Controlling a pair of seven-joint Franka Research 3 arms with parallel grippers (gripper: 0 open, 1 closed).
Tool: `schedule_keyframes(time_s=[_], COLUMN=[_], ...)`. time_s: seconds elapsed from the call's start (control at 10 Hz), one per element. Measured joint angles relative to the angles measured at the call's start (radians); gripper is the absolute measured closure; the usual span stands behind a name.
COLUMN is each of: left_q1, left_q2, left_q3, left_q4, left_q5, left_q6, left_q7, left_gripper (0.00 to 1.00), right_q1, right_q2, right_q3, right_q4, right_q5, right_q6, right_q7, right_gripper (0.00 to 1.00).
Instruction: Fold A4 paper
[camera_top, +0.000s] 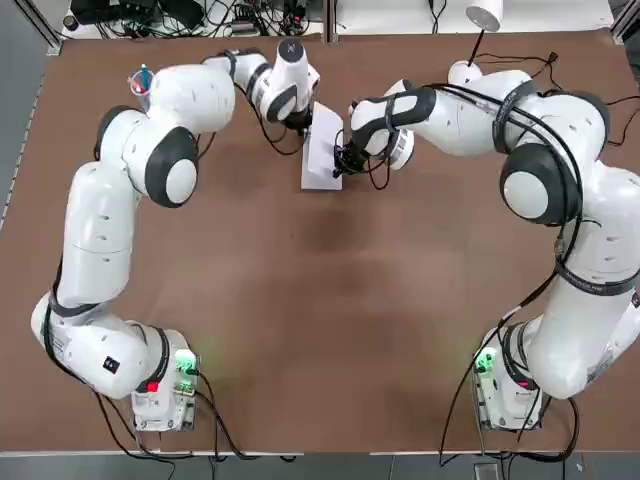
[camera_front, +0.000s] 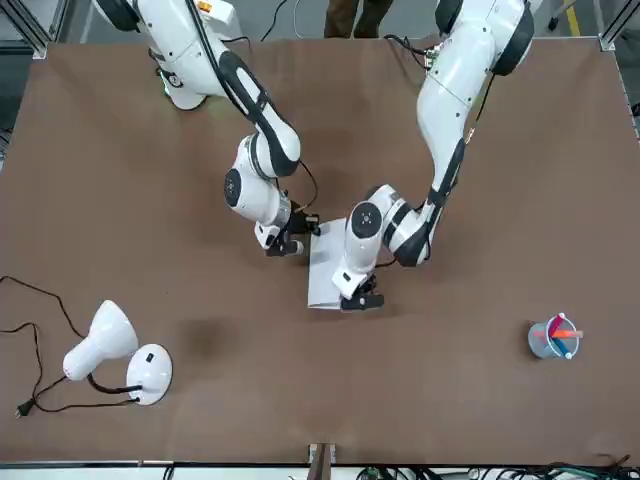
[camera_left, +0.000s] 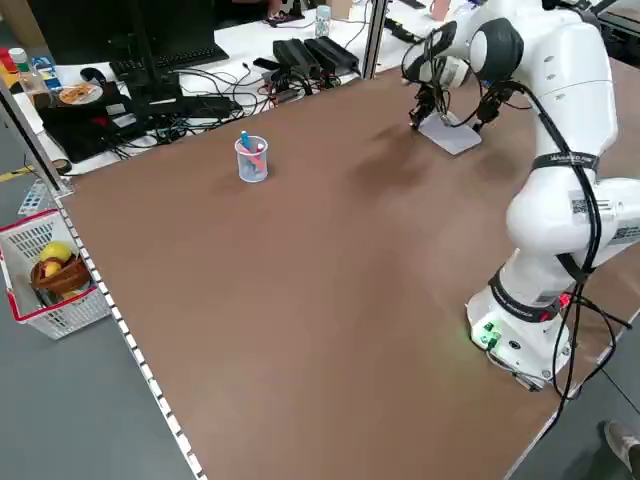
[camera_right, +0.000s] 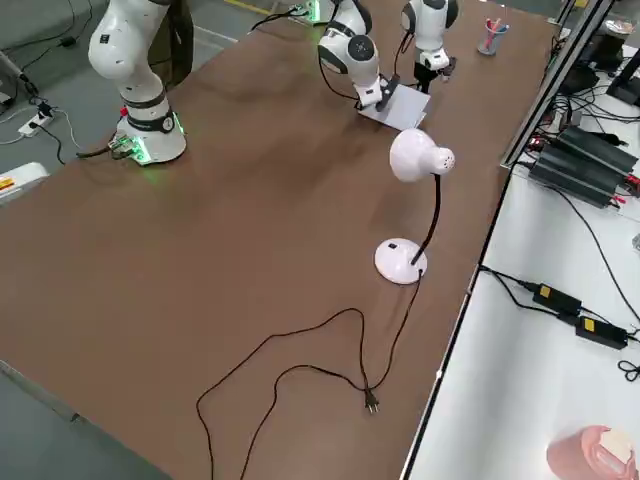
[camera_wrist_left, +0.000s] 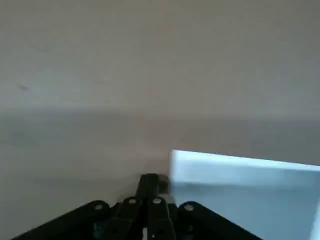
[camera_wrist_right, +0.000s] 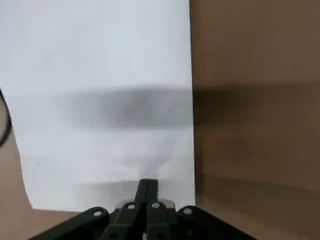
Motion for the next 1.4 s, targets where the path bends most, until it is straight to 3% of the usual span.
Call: schedule_keyframes(time_s=[0.3,0.6,0.9,1.4], left_q1=[0.021,0.033,0.069,0.116], left_q2=[-0.025,-0.026,-0.026,-0.062], left_q3=[0.000,0.002,0.001,0.002], left_q4=[0.029,0.030,0.044,0.086], left_q5=[0.004,0.004,-0.005,-0.082], left_q6=[-0.095,-0.107,-0.107,-0.107], left_q7=[0.043,0.044,0.046,0.034], left_gripper=[0.99,0.99,0.89,0.19], right_q1=[0.003,0.010,0.019,0.023], right_q2=[0.012,0.026,0.047,0.085], right_q3=[0.000,0.000,0.000,-0.020], right_q4=[0.001,0.007,0.031,0.096], right_q5=[0.000,0.000,0.000,0.000], right_q6=[0.014,0.037,0.044,0.049], right_q7=[-0.001,-0.001,-0.001,-0.025], right_gripper=[0.99,0.99,0.99,0.99])
